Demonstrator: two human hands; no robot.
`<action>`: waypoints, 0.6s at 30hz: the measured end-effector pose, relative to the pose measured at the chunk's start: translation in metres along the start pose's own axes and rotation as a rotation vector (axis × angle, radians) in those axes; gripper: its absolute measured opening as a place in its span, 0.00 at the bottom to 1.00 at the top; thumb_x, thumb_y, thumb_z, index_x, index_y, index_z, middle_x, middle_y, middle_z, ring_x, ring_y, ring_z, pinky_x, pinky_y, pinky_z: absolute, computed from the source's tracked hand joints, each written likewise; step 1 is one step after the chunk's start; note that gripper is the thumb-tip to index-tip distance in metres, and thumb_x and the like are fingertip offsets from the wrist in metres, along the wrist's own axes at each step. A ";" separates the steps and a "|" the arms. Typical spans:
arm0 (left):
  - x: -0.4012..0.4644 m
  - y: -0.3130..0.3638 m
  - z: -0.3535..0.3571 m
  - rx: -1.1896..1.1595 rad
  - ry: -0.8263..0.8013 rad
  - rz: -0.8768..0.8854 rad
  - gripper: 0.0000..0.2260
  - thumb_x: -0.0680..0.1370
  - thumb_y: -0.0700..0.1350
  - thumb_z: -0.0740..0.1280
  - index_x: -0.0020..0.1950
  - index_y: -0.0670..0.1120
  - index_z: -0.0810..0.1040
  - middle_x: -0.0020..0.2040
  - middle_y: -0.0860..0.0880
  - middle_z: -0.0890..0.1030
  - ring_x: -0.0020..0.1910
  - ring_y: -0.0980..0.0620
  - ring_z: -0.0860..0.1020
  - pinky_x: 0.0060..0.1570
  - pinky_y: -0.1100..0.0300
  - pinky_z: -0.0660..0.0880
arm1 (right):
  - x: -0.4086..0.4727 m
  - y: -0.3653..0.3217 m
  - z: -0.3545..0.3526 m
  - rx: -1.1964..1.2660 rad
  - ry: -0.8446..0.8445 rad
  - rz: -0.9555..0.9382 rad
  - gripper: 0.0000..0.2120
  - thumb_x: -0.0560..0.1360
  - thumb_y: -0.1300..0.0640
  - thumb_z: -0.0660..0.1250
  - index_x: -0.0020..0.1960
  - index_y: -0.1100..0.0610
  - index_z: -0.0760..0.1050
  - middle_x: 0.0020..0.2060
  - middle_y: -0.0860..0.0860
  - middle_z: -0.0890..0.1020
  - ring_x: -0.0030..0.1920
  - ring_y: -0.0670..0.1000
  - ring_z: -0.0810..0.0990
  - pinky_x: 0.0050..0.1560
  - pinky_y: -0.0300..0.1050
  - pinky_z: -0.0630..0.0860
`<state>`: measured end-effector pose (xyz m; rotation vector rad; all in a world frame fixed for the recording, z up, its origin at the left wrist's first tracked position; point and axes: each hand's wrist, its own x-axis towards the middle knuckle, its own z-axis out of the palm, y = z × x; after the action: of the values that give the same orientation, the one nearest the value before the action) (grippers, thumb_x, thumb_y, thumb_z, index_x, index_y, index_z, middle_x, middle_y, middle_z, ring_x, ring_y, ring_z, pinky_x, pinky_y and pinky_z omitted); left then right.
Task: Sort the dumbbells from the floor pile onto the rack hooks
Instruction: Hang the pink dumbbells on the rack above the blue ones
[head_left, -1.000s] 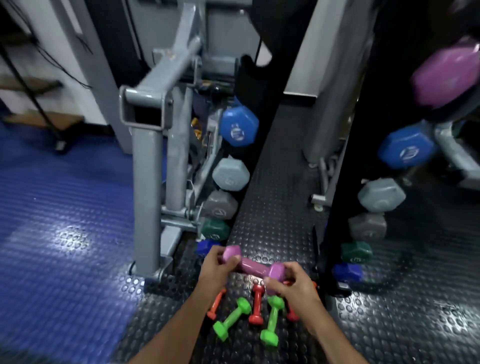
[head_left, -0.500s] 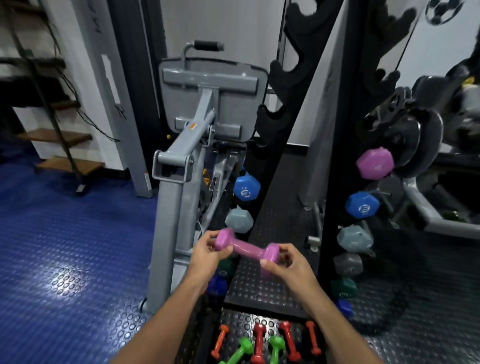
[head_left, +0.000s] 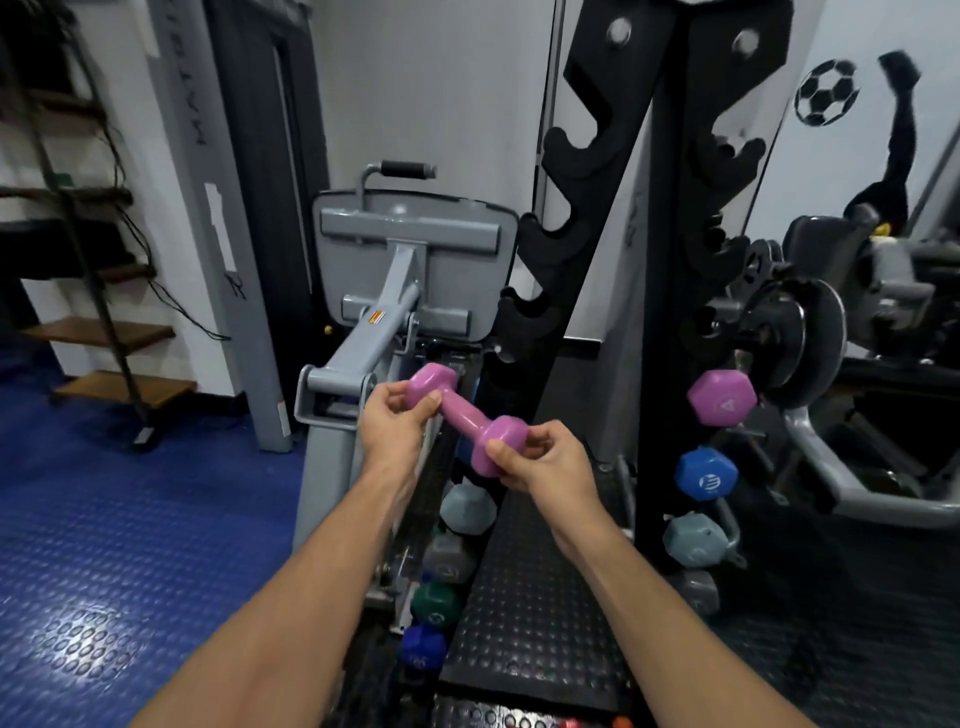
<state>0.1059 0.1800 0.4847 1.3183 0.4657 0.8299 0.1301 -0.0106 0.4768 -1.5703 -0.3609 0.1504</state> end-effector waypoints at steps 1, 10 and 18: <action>0.010 0.002 0.005 0.007 0.001 0.012 0.11 0.73 0.37 0.77 0.51 0.45 0.79 0.52 0.39 0.83 0.53 0.37 0.83 0.58 0.39 0.80 | 0.007 -0.003 0.005 -0.012 0.036 -0.009 0.21 0.68 0.55 0.84 0.52 0.61 0.77 0.45 0.55 0.86 0.42 0.47 0.87 0.42 0.45 0.85; 0.102 0.011 0.048 0.201 -0.093 0.121 0.12 0.73 0.43 0.76 0.54 0.52 0.81 0.50 0.49 0.85 0.51 0.46 0.85 0.56 0.42 0.81 | 0.066 -0.024 0.033 -0.196 0.216 -0.047 0.27 0.58 0.34 0.83 0.43 0.53 0.80 0.38 0.49 0.86 0.39 0.49 0.86 0.44 0.55 0.85; 0.124 0.014 0.088 0.231 -0.238 0.111 0.10 0.75 0.34 0.74 0.53 0.43 0.80 0.47 0.45 0.83 0.44 0.50 0.82 0.44 0.59 0.82 | 0.081 -0.022 0.039 -0.210 0.267 -0.006 0.24 0.64 0.34 0.80 0.33 0.57 0.84 0.28 0.51 0.85 0.32 0.49 0.86 0.43 0.54 0.85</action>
<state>0.2454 0.2164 0.5363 1.6463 0.3084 0.7134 0.1910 0.0522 0.5073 -1.7706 -0.1758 -0.1051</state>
